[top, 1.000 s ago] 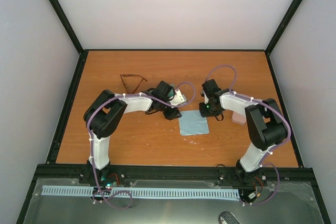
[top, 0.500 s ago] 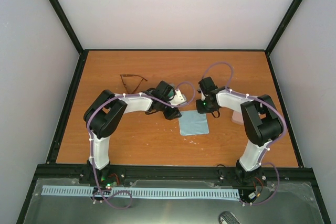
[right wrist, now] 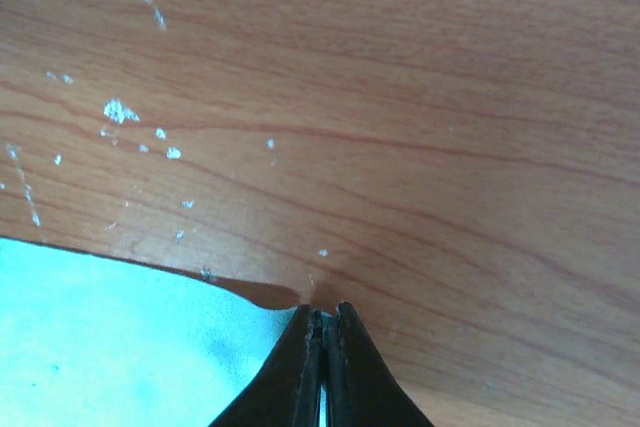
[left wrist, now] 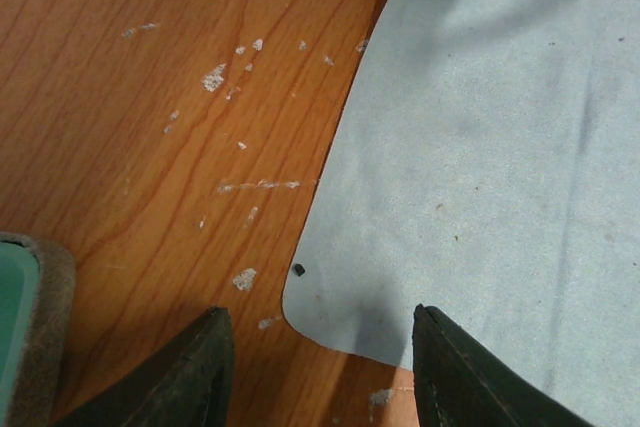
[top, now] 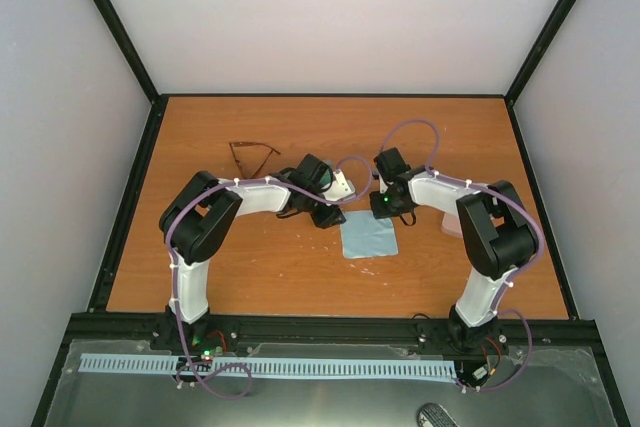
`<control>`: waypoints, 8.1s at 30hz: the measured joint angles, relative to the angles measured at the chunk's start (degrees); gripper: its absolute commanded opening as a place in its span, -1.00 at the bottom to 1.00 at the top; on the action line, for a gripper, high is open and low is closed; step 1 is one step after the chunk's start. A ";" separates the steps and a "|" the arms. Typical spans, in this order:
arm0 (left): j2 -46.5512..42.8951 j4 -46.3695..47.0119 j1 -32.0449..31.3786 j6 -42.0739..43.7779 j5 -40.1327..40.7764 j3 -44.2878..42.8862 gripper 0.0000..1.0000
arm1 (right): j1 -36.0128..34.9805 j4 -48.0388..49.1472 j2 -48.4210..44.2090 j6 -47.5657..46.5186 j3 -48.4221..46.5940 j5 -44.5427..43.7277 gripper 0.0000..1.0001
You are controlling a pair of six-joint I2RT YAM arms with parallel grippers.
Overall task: Organize the sunglasses
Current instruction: Fold the glasses cleaning cloth at the center of the board, then pick up the glasses cleaning cloth from the center of the board.
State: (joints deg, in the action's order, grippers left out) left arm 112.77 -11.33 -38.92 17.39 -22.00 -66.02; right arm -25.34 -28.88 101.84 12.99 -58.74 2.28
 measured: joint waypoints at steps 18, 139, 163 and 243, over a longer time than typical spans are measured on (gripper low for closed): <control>0.87 1.18 -1.77 -0.39 0.92 -0.44 -0.79 | -0.31 -1.97 -1.36 0.42 1.05 -0.59 -0.94; -11.82 1.01 -6.78 -2.84 -1.88 10.49 -0.31 | -0.48 5.77 -26.58 6.38 19.96 6.58 -0.14; -10.56 2.82 -3.93 -3.48 -0.13 10.45 -0.33 | -0.57 7.48 -13.86 3.72 16.41 3.13 -0.17; -12.87 3.26 2.47 -3.76 -0.35 14.29 -0.99 | -5.18 8.20 -7.02 2.82 5.55 6.34 -0.94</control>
State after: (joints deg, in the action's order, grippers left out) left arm 99.90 -8.08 -36.45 13.63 -22.35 -51.72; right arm -30.52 -20.69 94.83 15.81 -53.19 8.62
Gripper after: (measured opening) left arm 0.009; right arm 0.029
